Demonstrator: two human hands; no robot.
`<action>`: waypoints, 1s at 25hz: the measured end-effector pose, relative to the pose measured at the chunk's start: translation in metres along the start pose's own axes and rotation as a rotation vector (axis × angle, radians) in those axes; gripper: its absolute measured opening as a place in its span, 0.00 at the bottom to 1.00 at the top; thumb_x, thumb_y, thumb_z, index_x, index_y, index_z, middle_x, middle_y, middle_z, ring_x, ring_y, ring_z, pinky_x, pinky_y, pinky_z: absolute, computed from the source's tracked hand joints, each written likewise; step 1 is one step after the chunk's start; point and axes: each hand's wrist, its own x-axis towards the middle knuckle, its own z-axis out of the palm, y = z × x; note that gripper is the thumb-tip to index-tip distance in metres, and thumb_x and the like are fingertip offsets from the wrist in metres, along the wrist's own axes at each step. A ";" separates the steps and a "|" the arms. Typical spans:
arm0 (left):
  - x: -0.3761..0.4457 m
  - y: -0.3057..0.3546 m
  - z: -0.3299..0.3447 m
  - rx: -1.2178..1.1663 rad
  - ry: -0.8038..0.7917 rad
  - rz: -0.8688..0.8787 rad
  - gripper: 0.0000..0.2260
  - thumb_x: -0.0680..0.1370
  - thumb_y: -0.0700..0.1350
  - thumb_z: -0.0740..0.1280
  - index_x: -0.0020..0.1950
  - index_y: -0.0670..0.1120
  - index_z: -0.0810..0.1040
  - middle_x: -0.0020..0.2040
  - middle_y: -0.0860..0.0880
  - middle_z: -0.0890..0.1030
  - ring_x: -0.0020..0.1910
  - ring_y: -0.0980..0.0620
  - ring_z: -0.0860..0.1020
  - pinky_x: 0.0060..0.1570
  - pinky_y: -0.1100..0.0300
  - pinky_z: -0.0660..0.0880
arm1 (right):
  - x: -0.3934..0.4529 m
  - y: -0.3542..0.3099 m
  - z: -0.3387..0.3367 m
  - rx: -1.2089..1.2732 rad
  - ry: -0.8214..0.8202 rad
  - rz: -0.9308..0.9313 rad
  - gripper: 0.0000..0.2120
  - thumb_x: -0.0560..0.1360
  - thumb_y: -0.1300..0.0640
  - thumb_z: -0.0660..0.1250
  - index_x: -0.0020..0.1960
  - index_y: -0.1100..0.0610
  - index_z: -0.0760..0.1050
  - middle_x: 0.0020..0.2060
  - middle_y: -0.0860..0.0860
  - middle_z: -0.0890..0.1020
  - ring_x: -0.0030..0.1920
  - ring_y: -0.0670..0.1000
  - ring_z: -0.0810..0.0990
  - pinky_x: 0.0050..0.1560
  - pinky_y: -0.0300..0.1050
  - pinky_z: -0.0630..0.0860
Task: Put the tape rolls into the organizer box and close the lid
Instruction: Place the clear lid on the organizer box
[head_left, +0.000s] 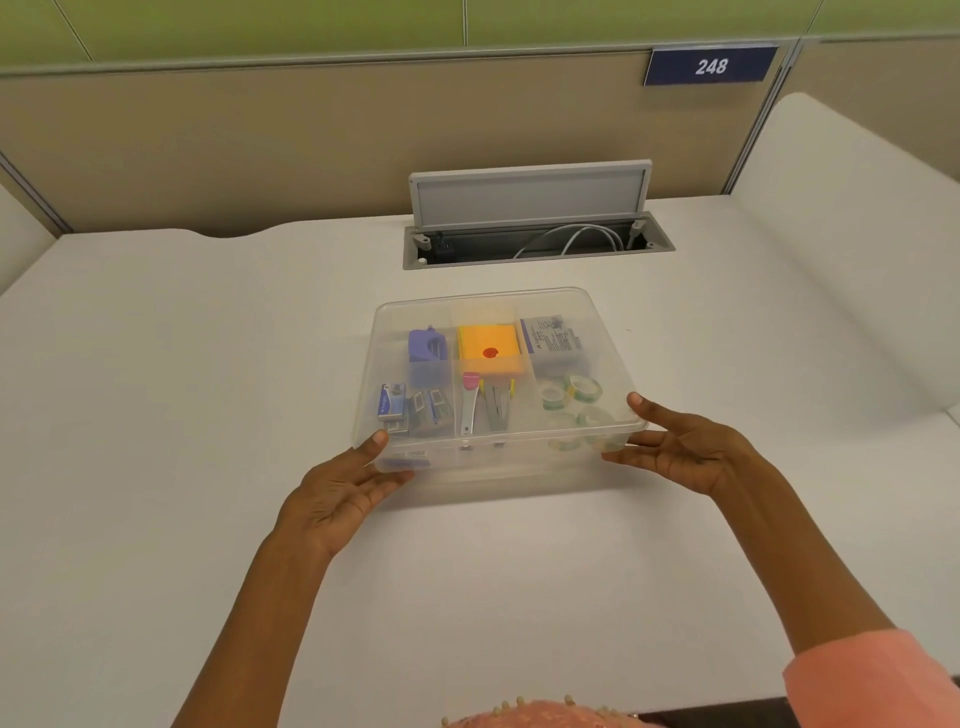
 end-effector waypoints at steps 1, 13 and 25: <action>0.001 0.000 -0.002 0.006 0.006 -0.008 0.18 0.63 0.38 0.72 0.51 0.38 0.75 0.55 0.35 0.79 0.57 0.38 0.77 0.60 0.42 0.73 | 0.000 0.000 0.000 -0.008 0.002 0.006 0.29 0.60 0.61 0.75 0.59 0.66 0.71 0.53 0.69 0.79 0.53 0.67 0.80 0.46 0.65 0.80; 0.016 0.026 -0.016 0.418 0.109 -0.024 0.12 0.73 0.44 0.69 0.51 0.37 0.79 0.45 0.40 0.84 0.45 0.45 0.81 0.43 0.50 0.81 | 0.015 -0.013 -0.006 -0.553 0.203 -0.072 0.22 0.71 0.45 0.68 0.49 0.65 0.79 0.45 0.61 0.84 0.45 0.60 0.83 0.44 0.51 0.80; 0.101 0.086 0.039 0.587 0.197 0.063 0.23 0.75 0.56 0.64 0.62 0.42 0.72 0.57 0.43 0.76 0.54 0.45 0.76 0.52 0.51 0.73 | 0.084 -0.081 0.049 -0.617 0.266 -0.224 0.17 0.76 0.47 0.63 0.50 0.61 0.75 0.51 0.60 0.81 0.47 0.59 0.81 0.48 0.51 0.78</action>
